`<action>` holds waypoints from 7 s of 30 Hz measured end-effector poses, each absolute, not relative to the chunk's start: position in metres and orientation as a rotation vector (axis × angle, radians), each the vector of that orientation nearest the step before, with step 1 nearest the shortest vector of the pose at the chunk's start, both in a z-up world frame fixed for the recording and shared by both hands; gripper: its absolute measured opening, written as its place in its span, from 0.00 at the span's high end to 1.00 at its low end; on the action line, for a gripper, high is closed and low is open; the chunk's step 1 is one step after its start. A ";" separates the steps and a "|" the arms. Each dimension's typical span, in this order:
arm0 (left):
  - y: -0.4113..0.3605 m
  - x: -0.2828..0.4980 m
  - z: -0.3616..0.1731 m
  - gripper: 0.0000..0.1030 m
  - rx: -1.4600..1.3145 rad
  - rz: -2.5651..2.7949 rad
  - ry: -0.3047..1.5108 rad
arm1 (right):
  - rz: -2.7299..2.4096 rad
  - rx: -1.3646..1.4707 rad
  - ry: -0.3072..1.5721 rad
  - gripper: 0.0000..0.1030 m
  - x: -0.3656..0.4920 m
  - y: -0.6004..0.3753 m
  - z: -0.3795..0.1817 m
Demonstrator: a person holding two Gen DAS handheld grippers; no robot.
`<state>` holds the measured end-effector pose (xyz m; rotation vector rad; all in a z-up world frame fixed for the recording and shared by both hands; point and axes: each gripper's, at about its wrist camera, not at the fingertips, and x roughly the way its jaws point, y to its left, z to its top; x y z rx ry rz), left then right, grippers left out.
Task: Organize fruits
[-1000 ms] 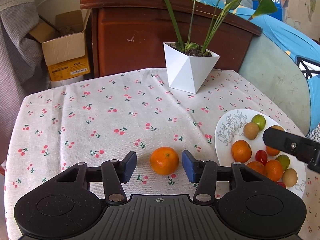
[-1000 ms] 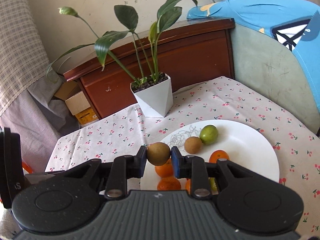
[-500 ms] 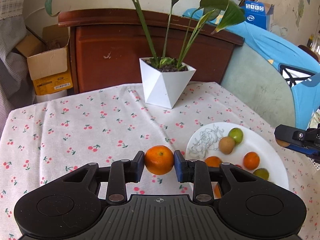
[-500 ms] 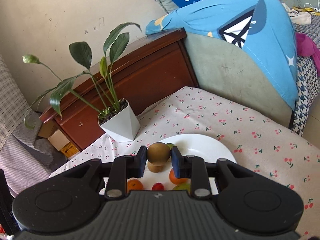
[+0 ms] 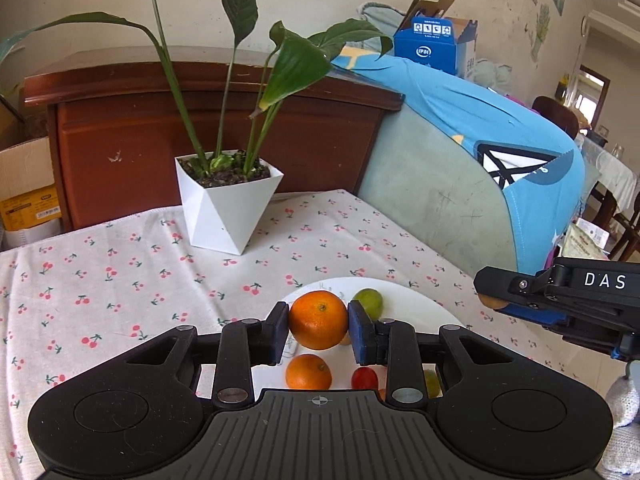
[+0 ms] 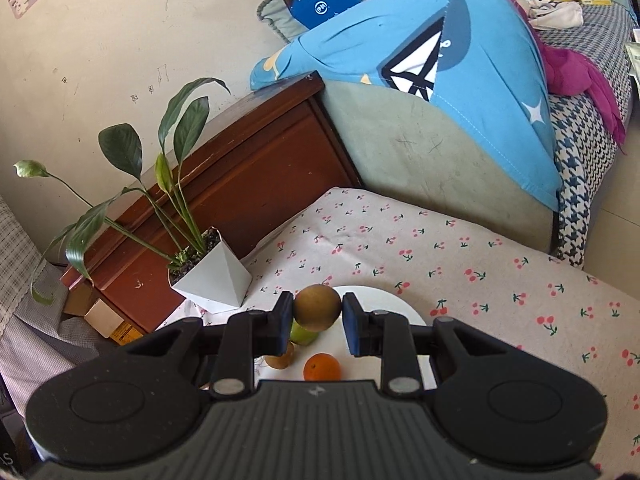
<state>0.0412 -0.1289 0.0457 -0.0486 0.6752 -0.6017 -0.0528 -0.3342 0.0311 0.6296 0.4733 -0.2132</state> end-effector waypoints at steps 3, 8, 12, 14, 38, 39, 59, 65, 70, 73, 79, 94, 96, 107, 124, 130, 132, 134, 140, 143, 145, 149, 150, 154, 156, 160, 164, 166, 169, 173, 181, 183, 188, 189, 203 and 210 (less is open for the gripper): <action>-0.135 0.043 0.041 0.72 -0.048 -0.609 0.687 | -0.223 0.640 0.490 0.74 -0.051 -0.335 0.026; -0.143 0.045 0.032 0.72 -0.042 -0.614 0.717 | -0.242 0.640 0.529 0.74 -0.047 -0.333 0.017; -0.148 0.047 0.026 0.72 -0.029 -0.610 0.735 | -0.256 0.644 0.562 0.74 -0.045 -0.332 0.010; -0.151 0.047 0.024 0.72 -0.024 -0.609 0.741 | -0.271 0.639 0.578 0.74 -0.044 -0.332 0.006; -0.151 0.024 0.062 0.22 0.047 -0.563 0.730 | -0.352 0.604 0.582 0.33 -0.057 -0.326 0.027; -0.149 0.021 0.065 0.20 0.056 -0.553 0.732 | -0.353 0.595 0.580 0.31 -0.060 -0.325 0.029; -0.111 -0.002 0.071 0.06 0.126 -0.357 0.878 | -0.416 0.445 0.685 0.12 -0.103 -0.290 0.039; -0.112 -0.002 0.070 0.06 0.144 -0.330 0.907 | -0.435 0.426 0.727 0.10 -0.100 -0.288 0.035; -0.110 0.000 0.069 0.06 0.137 -0.311 0.913 | -0.465 0.436 0.746 0.10 -0.099 -0.290 0.031; -0.110 0.001 0.067 0.06 0.134 -0.299 0.921 | -0.467 0.421 0.756 0.09 -0.096 -0.288 0.030; -0.113 0.005 0.060 0.06 0.148 -0.280 0.945 | -0.468 0.372 0.784 0.07 -0.089 -0.281 0.025; -0.113 0.013 0.054 0.06 0.155 -0.228 0.957 | -0.468 0.318 0.796 0.07 -0.079 -0.272 0.021; -0.113 0.013 0.053 0.06 0.161 -0.226 0.956 | -0.469 0.316 0.797 0.07 -0.079 -0.272 0.021; -0.111 0.016 0.050 0.06 0.163 -0.208 0.968 | -0.461 0.301 0.801 0.07 -0.076 -0.269 0.020; -0.105 0.015 0.052 0.06 0.176 -0.198 0.967 | -0.433 0.277 0.791 0.07 -0.076 -0.259 0.021; -0.098 0.012 0.056 0.07 0.178 -0.192 0.951 | -0.399 0.274 0.774 0.07 -0.079 -0.253 0.024; -0.095 0.009 0.057 0.07 0.174 -0.189 0.942 | -0.381 0.265 0.763 0.07 -0.081 -0.250 0.025; -0.089 0.007 0.059 0.07 0.167 -0.185 0.937 | -0.363 0.251 0.755 0.07 -0.082 -0.246 0.026; -0.069 -0.004 0.061 0.07 0.138 -0.160 0.934 | -0.282 0.238 0.731 0.07 -0.088 -0.231 0.028; -0.056 -0.011 0.060 0.07 0.128 -0.145 0.935 | -0.244 0.232 0.714 0.07 -0.092 -0.221 0.026; -0.047 -0.015 0.059 0.07 0.124 -0.134 0.938 | -0.214 0.214 0.703 0.07 -0.095 -0.212 0.025; -0.029 -0.023 0.055 0.07 0.114 -0.114 0.949 | -0.152 0.209 0.697 0.07 -0.101 -0.198 0.020; -0.025 -0.025 0.054 0.06 0.109 -0.110 0.953 | -0.141 0.210 0.697 0.07 -0.103 -0.195 0.019; -0.011 -0.033 0.049 0.06 0.117 -0.091 0.956 | -0.115 0.216 0.714 0.06 -0.108 -0.181 0.008; -0.005 -0.036 0.046 0.06 0.121 -0.082 0.960 | -0.109 0.211 0.721 0.05 -0.110 -0.175 0.002; 0.007 -0.039 0.038 0.06 0.112 -0.069 0.978 | -0.099 0.200 0.733 0.04 -0.110 -0.166 -0.007; 0.016 -0.039 0.034 0.06 0.103 -0.061 0.985 | -0.092 0.196 0.751 0.03 -0.108 -0.160 -0.017; 0.019 -0.038 0.031 0.06 0.101 -0.056 0.990 | -0.089 0.190 0.759 0.03 -0.106 -0.158 -0.022; 0.021 -0.036 0.028 0.06 0.095 -0.054 0.997 | -0.100 0.183 0.758 0.02 -0.104 -0.157 -0.027; 0.022 -0.035 0.026 0.06 0.093 -0.054 0.999 | -0.111 0.152 0.736 0.01 -0.101 -0.154 -0.030; 0.025 -0.033 0.023 0.06 0.084 -0.060 1.000 | -0.116 0.093 0.675 0.01 -0.096 -0.144 -0.038; 0.025 -0.032 0.023 0.06 0.083 -0.061 1.000 | -0.119 0.092 0.648 0.01 -0.094 -0.143 -0.040; 0.024 -0.031 0.022 0.06 0.079 -0.059 1.002 | -0.113 0.086 0.634 0.01 -0.088 -0.142 -0.041; 0.025 -0.030 0.022 0.06 0.077 -0.058 1.003 | -0.113 0.087 0.635 0.01 -0.088 -0.142 -0.041; 0.027 -0.027 0.017 0.06 0.071 -0.047 1.005 | -0.103 0.090 0.627 0.01 -0.091 -0.144 -0.042; 0.026 -0.027 0.017 0.06 0.070 -0.053 1.005 | -0.107 0.085 0.629 0.01 -0.090 -0.143 -0.041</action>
